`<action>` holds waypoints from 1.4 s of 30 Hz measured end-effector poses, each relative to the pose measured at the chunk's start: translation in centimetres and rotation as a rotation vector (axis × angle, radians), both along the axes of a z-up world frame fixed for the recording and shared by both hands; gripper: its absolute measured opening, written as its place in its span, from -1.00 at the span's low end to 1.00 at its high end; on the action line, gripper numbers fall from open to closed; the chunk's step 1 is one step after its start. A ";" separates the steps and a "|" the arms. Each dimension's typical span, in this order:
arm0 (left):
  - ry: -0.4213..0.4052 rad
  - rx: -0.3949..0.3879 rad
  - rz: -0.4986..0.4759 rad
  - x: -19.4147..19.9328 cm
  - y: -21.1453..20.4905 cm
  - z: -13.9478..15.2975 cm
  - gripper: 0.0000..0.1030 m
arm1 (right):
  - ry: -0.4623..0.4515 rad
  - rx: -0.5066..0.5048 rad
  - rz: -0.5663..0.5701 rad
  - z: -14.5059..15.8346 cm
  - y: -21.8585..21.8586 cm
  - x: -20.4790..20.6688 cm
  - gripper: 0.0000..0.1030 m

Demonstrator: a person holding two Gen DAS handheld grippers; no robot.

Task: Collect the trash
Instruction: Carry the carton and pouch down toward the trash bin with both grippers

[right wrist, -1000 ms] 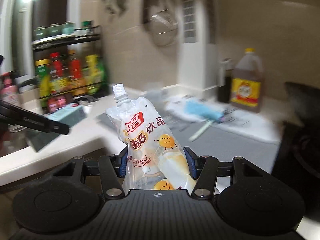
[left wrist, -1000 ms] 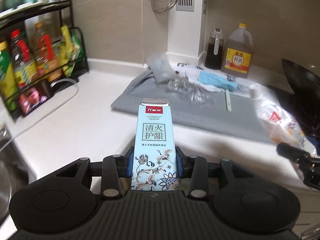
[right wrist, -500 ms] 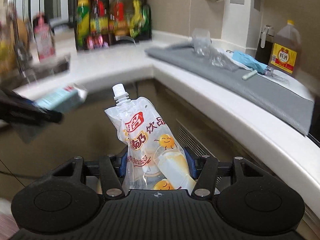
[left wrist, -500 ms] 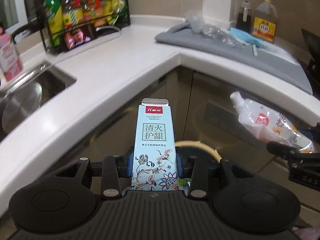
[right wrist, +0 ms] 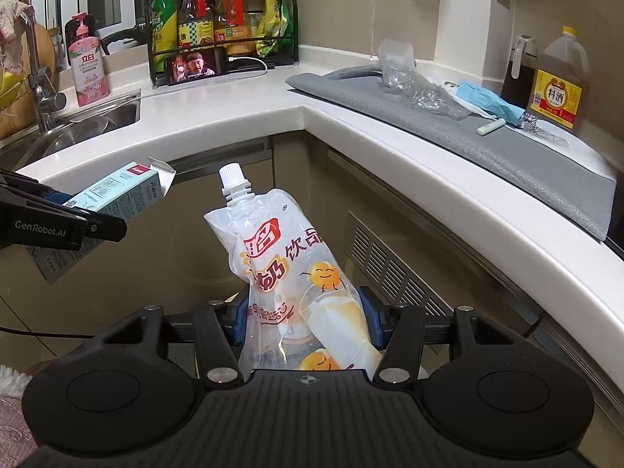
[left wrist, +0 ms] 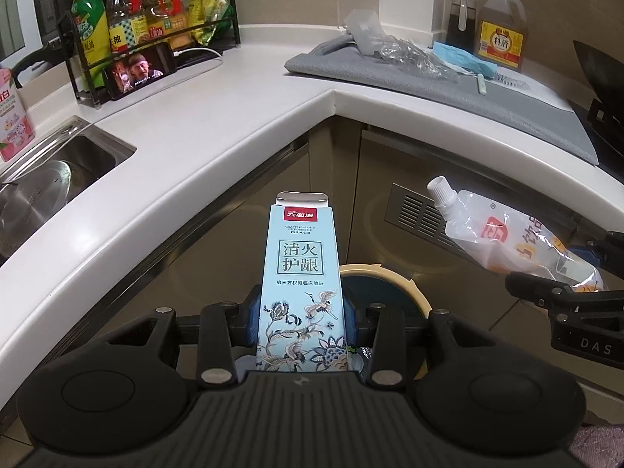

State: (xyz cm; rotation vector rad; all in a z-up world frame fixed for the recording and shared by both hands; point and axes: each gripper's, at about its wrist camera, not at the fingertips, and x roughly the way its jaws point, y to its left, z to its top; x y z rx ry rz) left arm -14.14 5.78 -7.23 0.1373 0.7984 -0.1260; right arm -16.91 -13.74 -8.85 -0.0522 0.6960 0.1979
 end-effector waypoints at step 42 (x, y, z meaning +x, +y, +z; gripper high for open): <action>0.077 0.003 -0.021 1.5 -0.2 -1.7 -0.15 | 0.097 0.000 0.044 -1.2 0.3 1.9 0.11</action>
